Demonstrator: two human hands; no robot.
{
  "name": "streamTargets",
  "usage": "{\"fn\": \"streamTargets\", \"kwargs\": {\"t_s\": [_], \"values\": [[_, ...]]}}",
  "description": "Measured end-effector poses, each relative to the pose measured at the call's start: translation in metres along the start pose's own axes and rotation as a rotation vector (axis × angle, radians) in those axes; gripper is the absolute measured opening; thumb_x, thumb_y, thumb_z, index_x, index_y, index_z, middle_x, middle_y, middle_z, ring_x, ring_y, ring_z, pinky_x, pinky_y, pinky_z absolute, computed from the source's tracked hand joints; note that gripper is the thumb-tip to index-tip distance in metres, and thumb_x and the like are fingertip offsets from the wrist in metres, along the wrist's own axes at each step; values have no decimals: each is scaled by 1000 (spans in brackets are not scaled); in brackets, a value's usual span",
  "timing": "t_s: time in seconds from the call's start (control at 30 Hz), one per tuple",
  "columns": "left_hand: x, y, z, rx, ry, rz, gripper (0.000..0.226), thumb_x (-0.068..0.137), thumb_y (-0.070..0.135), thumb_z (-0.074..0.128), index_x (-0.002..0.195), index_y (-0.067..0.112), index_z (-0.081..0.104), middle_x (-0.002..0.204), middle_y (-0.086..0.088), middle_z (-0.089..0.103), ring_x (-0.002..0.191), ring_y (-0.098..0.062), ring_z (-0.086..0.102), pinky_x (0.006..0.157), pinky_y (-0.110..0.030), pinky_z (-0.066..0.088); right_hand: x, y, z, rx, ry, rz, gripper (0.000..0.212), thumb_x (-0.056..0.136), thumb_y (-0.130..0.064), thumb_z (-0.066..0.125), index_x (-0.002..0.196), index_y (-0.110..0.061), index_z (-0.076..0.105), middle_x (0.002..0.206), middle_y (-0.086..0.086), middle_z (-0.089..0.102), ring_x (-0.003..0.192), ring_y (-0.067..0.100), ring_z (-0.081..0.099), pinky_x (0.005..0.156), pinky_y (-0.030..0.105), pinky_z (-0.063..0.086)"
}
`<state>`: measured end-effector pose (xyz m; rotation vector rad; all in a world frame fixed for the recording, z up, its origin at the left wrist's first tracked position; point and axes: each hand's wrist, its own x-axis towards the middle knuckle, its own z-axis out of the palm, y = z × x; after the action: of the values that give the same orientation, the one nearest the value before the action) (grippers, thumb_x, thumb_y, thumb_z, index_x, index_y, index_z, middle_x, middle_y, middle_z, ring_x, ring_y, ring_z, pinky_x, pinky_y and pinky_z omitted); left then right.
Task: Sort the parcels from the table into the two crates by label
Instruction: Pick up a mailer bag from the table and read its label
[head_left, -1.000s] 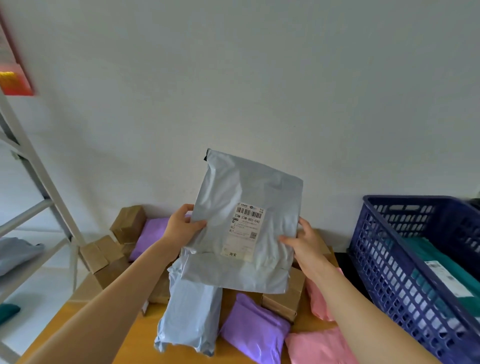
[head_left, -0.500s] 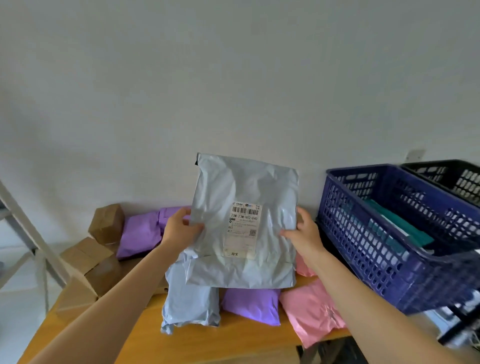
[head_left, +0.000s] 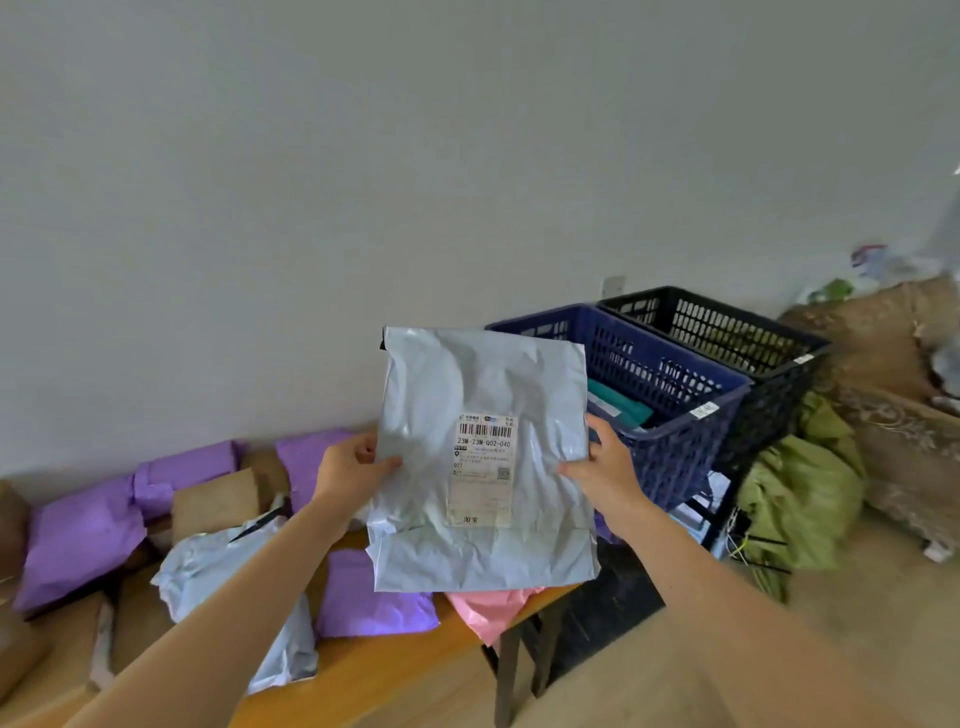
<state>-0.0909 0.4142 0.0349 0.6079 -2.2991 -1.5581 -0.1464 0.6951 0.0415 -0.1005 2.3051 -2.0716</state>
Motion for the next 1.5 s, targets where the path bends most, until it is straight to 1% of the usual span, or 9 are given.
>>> {"fn": "streamTargets", "kwargs": {"t_s": [0.27, 0.43, 0.67, 0.77, 0.9, 1.03, 1.2, 1.37, 1.5], "values": [[-3, 51, 105, -57, -103, 47, 7, 82, 9, 75, 80, 11, 68, 80, -10, 68, 81, -27, 65, 80, -44, 55, 27, 5, -113, -30, 94, 24, 70, 76, 10, 71, 133, -21, 45, 110, 3, 63, 90, 13, 60, 63, 22, 50], [-1, 80, 166, -79, -74, 19, 21, 83, 9, 74, 65, 16, 66, 67, -8, 64, 72, -25, 60, 79, -48, 54, 63, 3, -180, -49, 84, -3, 73, 75, 13, 69, 135, -19, 44, 107, 3, 64, 92, 17, 61, 66, 25, 51], [-2, 115, 246, -112, 22, 21, 18, 88, 14, 68, 99, 0, 70, 81, -7, 66, 73, -20, 59, 66, -30, 50, 117, -7, -254, -41, 21, -46, 72, 76, 15, 69, 137, -13, 43, 102, 2, 59, 92, 19, 59, 64, 22, 50], [0, 127, 273, -80, 67, 26, 13, 89, 17, 67, 91, 4, 72, 81, -7, 66, 78, -27, 61, 77, -39, 54, 140, -8, -276, -51, 8, -67, 70, 77, 16, 65, 137, -13, 44, 103, 3, 60, 92, 18, 59, 65, 20, 50], [15, 143, 298, -78, 82, 16, 14, 89, 23, 67, 75, 21, 69, 81, -7, 68, 76, -28, 62, 84, -51, 55, 172, -6, -295, -44, 18, -89, 68, 78, 16, 63, 135, -16, 46, 113, 4, 61, 92, 15, 61, 68, 21, 51], [36, 165, 322, -77, 83, 53, 15, 92, 22, 64, 77, 19, 67, 86, -8, 69, 78, -25, 63, 84, -42, 56, 210, -6, -309, -46, 21, -84, 68, 80, 15, 61, 137, -17, 43, 117, 7, 61, 93, 16, 60, 61, 17, 47], [87, 190, 341, -76, 104, 103, 15, 91, 18, 65, 77, 18, 68, 71, 0, 63, 63, -14, 56, 59, -15, 50, 275, -12, -313, -43, 54, -93, 71, 80, 12, 63, 140, -20, 42, 116, 8, 61, 94, 18, 61, 63, 21, 48], [144, 189, 354, -8, 112, 64, 14, 92, 17, 63, 82, 10, 70, 66, 1, 59, 60, -14, 54, 56, -21, 43, 346, -9, -294, -111, 37, -98, 70, 80, 14, 61, 139, -18, 42, 117, 8, 61, 90, 15, 61, 62, 21, 47], [185, 177, 364, 134, 121, 12, 41, 90, 11, 57, 52, 14, 40, 55, -4, 34, 53, -19, 32, 50, -24, 25, 397, 4, -267, -172, -7, -76, 69, 81, 14, 57, 140, -19, 41, 121, 7, 59, 101, 21, 61, 61, 20, 48]]}}
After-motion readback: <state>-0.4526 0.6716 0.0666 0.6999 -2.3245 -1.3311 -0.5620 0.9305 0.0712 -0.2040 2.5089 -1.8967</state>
